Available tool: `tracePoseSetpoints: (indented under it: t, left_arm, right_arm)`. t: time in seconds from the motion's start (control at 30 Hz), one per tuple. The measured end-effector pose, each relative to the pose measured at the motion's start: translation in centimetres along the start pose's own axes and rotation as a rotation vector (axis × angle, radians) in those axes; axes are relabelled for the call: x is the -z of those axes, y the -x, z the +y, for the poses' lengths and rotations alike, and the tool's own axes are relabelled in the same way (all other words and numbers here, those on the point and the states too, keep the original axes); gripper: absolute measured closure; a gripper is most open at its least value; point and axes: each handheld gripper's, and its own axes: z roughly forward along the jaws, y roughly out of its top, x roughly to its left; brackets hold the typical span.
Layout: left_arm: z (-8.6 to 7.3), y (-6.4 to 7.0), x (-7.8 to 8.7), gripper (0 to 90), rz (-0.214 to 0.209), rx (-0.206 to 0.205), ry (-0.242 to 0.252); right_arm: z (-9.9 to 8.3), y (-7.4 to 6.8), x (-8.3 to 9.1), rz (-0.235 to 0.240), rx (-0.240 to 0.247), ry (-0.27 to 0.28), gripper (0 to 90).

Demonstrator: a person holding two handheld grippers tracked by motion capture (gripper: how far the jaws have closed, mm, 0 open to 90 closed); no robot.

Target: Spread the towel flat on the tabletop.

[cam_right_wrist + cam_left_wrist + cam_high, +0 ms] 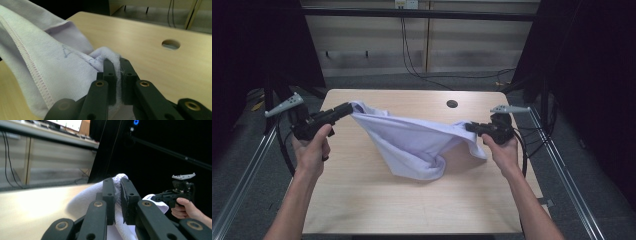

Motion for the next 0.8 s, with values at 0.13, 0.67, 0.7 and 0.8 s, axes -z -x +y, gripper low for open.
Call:
tracePoseSetpoints:
  t: [0.13, 0.67, 0.7, 0.8]
  left_arm:
    - [1.4, 2.1, 1.0, 83.3, -0.023, -0.071, 0.015]
    - [-13.9, 3.1, 1.8, 80.2, -0.136, 0.061, -0.335]
    - [-14.5, 3.1, 1.9, 77.5, -0.161, 0.064, -0.365]
    - [-14.2, 3.4, 2.6, 64.6, -0.165, 0.022, -0.359]
  right_arm:
    - [2.5, -0.2, 1.9, -0.017, 0.015, 0.087, 84.9]
    - [-8.7, -0.5, 2.3, 0.078, -0.004, -0.127, 71.0]
    - [-9.2, -0.6, 2.3, 0.083, -0.01, -0.138, 66.2]
    - [-9.8, -1.5, 3.4, 0.079, -0.004, -0.115, 56.1]
